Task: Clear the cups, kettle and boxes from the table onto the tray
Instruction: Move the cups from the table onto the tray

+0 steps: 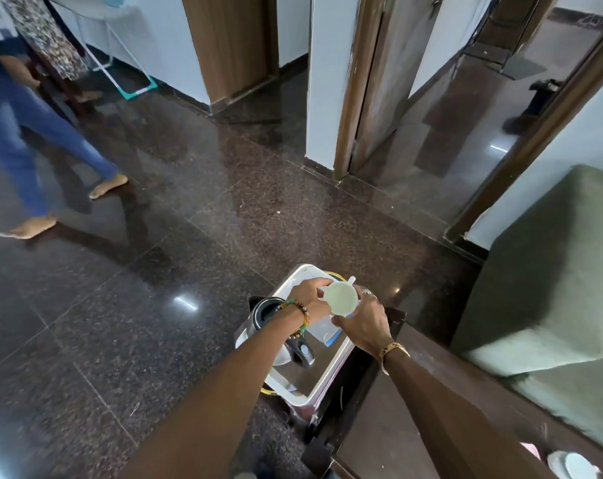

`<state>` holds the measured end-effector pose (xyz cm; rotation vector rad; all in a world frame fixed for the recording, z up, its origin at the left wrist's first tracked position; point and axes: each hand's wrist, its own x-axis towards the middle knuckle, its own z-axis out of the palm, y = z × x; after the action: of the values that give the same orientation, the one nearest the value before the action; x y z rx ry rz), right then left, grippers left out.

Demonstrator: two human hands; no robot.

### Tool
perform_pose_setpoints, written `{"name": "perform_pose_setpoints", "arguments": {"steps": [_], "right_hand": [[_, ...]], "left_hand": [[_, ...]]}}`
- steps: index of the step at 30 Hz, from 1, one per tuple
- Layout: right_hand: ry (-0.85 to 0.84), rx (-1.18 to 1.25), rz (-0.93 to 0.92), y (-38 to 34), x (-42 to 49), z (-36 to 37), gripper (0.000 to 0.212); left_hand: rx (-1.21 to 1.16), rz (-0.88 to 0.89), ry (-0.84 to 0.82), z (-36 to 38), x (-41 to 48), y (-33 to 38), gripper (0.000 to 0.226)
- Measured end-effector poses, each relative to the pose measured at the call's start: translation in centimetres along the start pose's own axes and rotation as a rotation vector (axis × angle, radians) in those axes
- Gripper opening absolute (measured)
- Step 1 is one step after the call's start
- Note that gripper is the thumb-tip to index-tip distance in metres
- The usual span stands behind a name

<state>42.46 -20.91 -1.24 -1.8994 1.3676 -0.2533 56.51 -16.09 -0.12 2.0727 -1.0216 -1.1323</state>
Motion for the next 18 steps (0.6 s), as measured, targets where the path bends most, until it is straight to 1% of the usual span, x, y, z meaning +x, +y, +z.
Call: {"name": "perform_pose_setpoints", "arguments": {"steps": [3, 8, 12, 18], "right_hand": [[-0.013, 0.002, 0.008, -0.3, 1.8, -0.1, 0.066], [-0.056, -0.038, 0.029, -0.7, 5.8, 1.5, 0.070], [-0.068, -0.007, 0.044, -0.3, 9.3, 4.1, 0.069], [-0.085, 0.028, 0.088, 1.6, 14.8, 9.7, 0.065]], "left_hand": [[-0.026, -0.011, 0.001, -0.3, 1.6, 0.0, 0.060], [-0.020, -0.053, -0.061, -1.8, 5.9, -1.2, 0.059], [0.011, -0.062, -0.132, -2.9, 10.4, -3.0, 0.058], [0.092, -0.140, -0.233, -3.1, 17.7, -7.8, 0.059]]}}
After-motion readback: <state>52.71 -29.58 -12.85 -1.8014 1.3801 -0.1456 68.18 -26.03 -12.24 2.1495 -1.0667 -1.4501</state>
